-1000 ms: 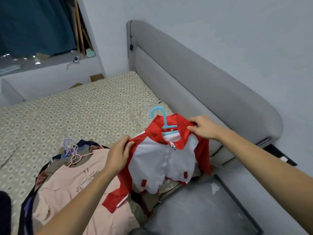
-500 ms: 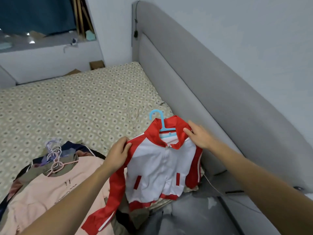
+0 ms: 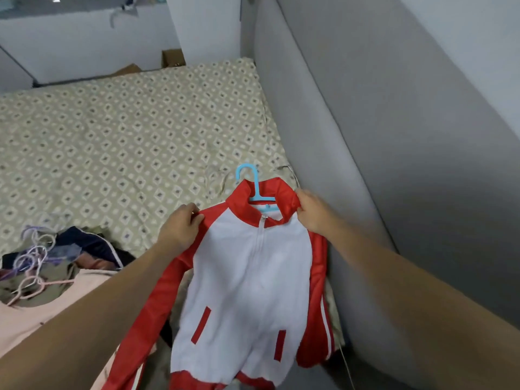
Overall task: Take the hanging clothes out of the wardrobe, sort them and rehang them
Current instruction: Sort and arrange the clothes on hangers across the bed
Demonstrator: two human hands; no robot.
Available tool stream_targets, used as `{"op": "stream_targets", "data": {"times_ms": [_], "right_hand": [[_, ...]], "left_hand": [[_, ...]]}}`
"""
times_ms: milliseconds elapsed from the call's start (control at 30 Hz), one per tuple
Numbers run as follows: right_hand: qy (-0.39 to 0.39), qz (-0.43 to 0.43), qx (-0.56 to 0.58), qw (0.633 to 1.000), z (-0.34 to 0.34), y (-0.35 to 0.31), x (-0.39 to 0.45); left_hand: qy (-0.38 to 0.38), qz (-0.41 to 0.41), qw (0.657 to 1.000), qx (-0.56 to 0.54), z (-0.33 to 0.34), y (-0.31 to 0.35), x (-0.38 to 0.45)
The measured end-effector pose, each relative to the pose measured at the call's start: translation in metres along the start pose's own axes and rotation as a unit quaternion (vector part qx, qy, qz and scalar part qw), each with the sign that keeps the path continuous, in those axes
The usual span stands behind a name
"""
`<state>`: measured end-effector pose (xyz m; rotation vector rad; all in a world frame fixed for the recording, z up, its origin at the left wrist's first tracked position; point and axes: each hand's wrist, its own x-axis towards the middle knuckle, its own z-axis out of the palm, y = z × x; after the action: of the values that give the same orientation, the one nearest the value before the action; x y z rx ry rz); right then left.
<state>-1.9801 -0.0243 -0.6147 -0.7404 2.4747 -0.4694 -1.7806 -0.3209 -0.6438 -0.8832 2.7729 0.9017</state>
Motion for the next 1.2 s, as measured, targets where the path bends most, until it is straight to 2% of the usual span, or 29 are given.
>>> {"op": "stream_targets", "data": {"times_ms": [167,333,500,700,900,1200], "right_hand": [[-0.007,-0.002,-0.053,0.999,0.033,0.033,0.059],[0.033,0.003,-0.101,0.994,0.062,0.039,0.072],[0.086,-0.068,-0.099,0.989,0.075,0.013,0.061],[0.024,-0.113,-0.068,0.991,0.089,-0.052,0.038],[-0.003,-0.157,-0.062,0.986,0.107,-0.129,0.006],[-0.052,-0.250,-0.088,0.963,0.159,-0.295,-0.053]], "left_hand": [[-0.013,-0.041,0.999,0.030,0.041,-0.009,0.051],[-0.008,-0.075,0.994,0.084,0.053,-0.018,0.050],[-0.004,-0.083,0.991,0.108,0.036,-0.021,0.022],[-0.004,-0.097,0.986,0.136,-0.009,-0.041,-0.029],[0.015,-0.134,0.980,0.148,-0.068,-0.079,-0.109],[0.058,-0.233,0.962,0.129,-0.153,-0.176,-0.241]]}}
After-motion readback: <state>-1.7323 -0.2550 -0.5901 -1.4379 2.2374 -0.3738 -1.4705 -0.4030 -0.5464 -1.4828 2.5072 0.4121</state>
